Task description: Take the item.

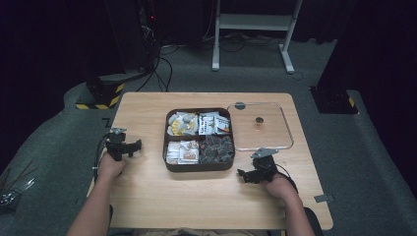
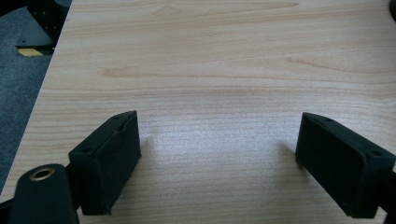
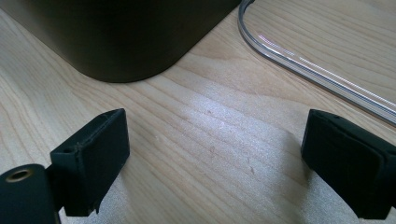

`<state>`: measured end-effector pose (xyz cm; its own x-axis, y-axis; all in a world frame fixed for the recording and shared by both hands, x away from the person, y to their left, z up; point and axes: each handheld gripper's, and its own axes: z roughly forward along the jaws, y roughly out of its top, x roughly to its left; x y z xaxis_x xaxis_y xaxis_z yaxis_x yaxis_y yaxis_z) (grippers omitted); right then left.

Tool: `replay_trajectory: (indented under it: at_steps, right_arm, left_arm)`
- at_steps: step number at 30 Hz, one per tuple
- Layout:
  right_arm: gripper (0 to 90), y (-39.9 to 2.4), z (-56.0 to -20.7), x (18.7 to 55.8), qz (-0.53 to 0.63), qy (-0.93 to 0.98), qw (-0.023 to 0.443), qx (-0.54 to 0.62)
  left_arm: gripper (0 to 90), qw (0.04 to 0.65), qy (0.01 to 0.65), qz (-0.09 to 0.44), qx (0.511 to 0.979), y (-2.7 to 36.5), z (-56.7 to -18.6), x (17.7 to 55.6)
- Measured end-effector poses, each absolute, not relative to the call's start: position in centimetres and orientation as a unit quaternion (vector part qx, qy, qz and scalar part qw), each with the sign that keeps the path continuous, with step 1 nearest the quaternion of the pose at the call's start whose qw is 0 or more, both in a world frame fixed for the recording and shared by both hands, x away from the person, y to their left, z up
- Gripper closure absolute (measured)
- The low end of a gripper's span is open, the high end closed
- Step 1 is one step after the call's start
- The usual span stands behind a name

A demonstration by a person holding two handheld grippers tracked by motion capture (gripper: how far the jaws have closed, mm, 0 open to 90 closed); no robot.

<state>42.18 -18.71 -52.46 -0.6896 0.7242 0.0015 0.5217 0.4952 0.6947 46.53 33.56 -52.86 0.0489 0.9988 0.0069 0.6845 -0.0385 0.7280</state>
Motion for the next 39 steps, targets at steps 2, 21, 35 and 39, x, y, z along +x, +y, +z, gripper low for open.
replay_trajectory:
  at_steps: [2,21,35,39]
  right_arm:
    - [7.8,-18.71,-52.46,42.18,0.344,0.852,0.147,0.365]
    - [7.8,-18.65,-52.47,42.13,0.342,0.853,0.151,0.365]
    - [7.8,-18.68,-52.47,42.03,0.342,0.852,0.152,0.366]
    - [7.8,-18.68,-52.47,42.03,0.342,0.852,0.152,0.366]
  left_arm:
    - [13.9,0.284,0.634,0.277,0.664,33.54,-52.86,46.52]
    - [10.9,0.280,0.638,0.276,0.662,33.39,-52.88,46.85]
    - [9.8,0.278,0.626,0.264,0.679,33.61,-52.72,46.77]
    - [9.8,0.273,0.620,0.253,0.690,33.65,-52.50,46.69]
